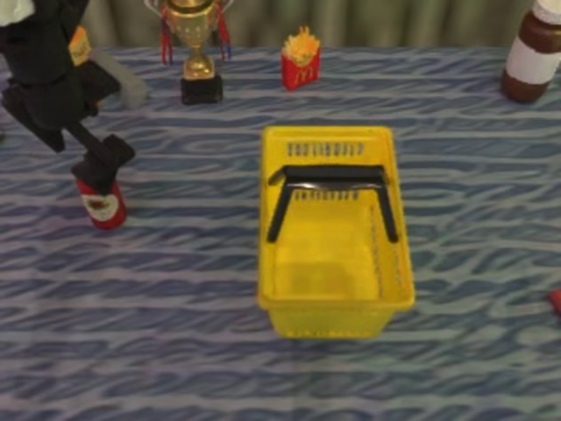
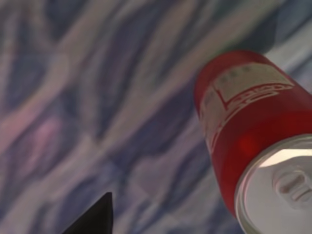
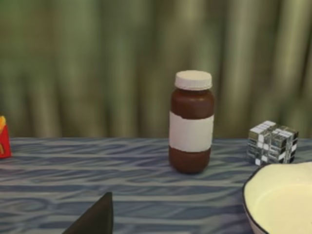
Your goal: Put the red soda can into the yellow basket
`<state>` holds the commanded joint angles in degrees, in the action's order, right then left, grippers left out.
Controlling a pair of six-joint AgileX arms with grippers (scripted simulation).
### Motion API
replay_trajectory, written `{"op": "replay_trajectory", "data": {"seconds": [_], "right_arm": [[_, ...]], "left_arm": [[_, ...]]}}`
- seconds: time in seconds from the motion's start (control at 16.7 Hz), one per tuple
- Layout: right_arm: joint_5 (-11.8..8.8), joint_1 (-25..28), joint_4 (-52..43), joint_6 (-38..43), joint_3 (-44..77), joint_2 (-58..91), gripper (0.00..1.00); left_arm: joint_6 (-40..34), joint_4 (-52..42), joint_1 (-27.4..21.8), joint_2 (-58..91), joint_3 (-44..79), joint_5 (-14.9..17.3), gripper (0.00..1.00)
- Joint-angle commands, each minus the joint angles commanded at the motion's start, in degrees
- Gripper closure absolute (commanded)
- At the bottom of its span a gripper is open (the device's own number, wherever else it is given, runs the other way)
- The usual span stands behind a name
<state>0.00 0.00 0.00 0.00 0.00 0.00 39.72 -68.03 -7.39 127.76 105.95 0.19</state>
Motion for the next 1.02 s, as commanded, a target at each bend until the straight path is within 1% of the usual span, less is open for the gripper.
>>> {"op": "replay_trajectory", "data": {"seconds": [0.36,0.78,1.02], "right_arm": [[0.00,0.00,0.00,0.00,0.00,0.00,0.00],[0.00,0.00,0.00,0.00,0.00,0.00,0.00],[0.00,0.00,0.00,0.00,0.00,0.00,0.00]], "left_arm": [[0.03,0.25,0.27,0.12,-0.22,-0.01,0.00],[0.13,9.43,0.05,2.78,-6.71,0.03,0.00],[0.13,9.69,0.04,2.89,-6.91,0.03,0.00]]}}
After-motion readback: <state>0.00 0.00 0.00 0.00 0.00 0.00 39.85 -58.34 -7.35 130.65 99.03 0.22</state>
